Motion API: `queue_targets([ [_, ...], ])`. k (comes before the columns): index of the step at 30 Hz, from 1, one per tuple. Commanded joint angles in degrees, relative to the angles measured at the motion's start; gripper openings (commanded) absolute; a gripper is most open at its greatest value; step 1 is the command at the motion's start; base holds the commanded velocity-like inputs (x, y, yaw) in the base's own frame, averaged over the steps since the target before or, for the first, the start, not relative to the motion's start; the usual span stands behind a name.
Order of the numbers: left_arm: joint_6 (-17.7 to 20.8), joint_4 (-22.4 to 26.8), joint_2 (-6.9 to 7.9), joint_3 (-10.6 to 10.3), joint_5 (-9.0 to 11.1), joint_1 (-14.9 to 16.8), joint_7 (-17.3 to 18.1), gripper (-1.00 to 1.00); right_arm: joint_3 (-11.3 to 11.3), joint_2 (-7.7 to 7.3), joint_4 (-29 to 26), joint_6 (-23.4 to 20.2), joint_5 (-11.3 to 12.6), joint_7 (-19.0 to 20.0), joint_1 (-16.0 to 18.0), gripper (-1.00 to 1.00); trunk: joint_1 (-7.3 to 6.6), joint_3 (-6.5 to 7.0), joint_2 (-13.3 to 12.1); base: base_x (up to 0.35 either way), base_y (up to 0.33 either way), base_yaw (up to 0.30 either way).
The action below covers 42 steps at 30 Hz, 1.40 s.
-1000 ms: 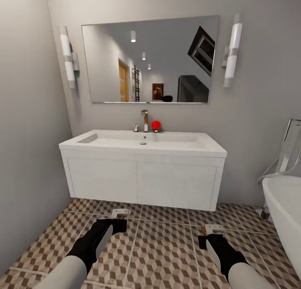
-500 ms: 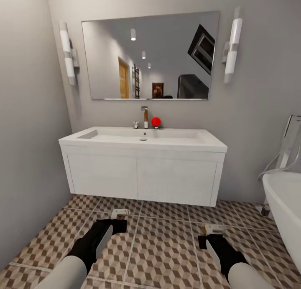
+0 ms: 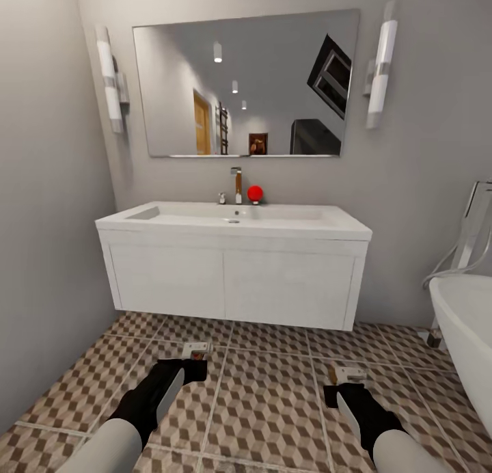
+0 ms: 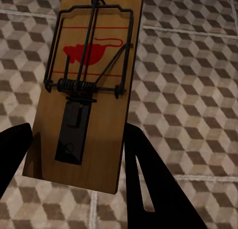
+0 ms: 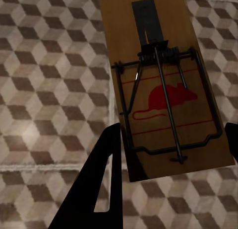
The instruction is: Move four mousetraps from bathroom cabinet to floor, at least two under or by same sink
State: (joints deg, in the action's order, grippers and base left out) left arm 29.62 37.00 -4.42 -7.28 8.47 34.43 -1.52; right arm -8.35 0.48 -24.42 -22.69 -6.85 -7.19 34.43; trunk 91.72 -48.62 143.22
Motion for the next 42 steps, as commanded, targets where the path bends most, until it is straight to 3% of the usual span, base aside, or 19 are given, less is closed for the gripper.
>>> queue_targets([
  [1,0.3,0.1,0.03,-0.1,0.4,0.0,-0.2,-1.00,-0.3,0.05,-0.1,-0.3,-0.5,0.1,0.0,-1.00,0.01,-0.29,0.0,0.000,0.000,0.000],
  [42,0.3,0.1,0.10,-0.2,0.5,0.0,0.0,-1.00,-0.3,0.05,-0.1,-0.3,-0.6,0.6,0.0,-1.00,1.07,-9.38,0.6,0.000,0.000,0.000],
])
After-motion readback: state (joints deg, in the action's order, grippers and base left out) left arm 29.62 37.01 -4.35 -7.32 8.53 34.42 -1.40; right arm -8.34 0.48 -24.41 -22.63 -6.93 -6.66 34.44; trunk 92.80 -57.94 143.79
